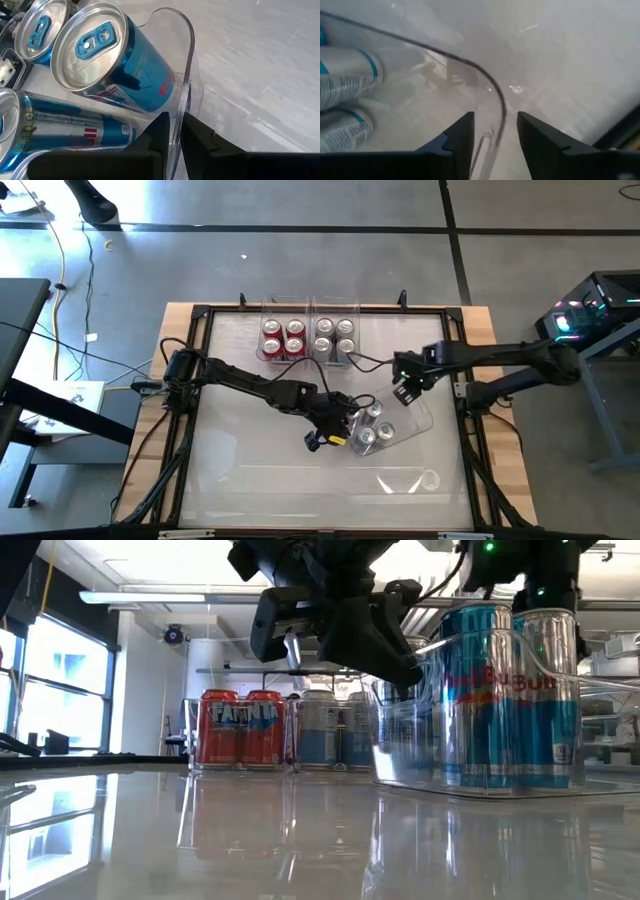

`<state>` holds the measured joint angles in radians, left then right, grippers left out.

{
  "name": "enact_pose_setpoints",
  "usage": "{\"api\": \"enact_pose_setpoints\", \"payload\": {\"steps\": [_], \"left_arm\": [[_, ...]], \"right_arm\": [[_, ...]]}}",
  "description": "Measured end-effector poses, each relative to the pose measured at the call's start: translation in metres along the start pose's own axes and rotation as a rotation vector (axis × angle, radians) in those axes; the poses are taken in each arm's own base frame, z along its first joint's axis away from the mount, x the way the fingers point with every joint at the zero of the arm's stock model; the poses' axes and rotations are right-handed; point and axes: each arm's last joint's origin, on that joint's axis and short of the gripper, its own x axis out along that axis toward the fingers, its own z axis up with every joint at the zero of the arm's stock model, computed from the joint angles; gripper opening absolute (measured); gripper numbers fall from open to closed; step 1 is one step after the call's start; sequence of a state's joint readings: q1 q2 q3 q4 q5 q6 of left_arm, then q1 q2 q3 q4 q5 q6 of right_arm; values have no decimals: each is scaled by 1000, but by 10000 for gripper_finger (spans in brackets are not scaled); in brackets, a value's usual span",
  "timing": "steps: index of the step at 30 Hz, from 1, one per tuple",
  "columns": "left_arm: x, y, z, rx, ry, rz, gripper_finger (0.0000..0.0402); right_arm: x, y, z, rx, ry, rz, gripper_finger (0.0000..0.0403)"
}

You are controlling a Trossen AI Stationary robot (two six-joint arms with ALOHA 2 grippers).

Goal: Sort soda cans
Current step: Move the bottom transparent bin to the top middle of the table

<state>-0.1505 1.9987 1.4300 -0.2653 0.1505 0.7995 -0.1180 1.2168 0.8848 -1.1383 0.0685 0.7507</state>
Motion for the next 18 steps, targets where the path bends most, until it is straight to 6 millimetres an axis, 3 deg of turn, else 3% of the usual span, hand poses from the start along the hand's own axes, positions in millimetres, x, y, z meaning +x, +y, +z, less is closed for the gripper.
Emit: {"api": "enact_pose_setpoints", "payload": {"steps": [8,14,18], "left_arm": [[0,1,0,-21,-5,9,30],[1,2,1,-62,-17,16,19],[-1,5,6,-107,-36,-1,4]], "right_arm": [[16,7,12,-127,46,2,93],[22,6,21,-174,25,-23,15],[23,1,28,-196,10,-8,13]]}}
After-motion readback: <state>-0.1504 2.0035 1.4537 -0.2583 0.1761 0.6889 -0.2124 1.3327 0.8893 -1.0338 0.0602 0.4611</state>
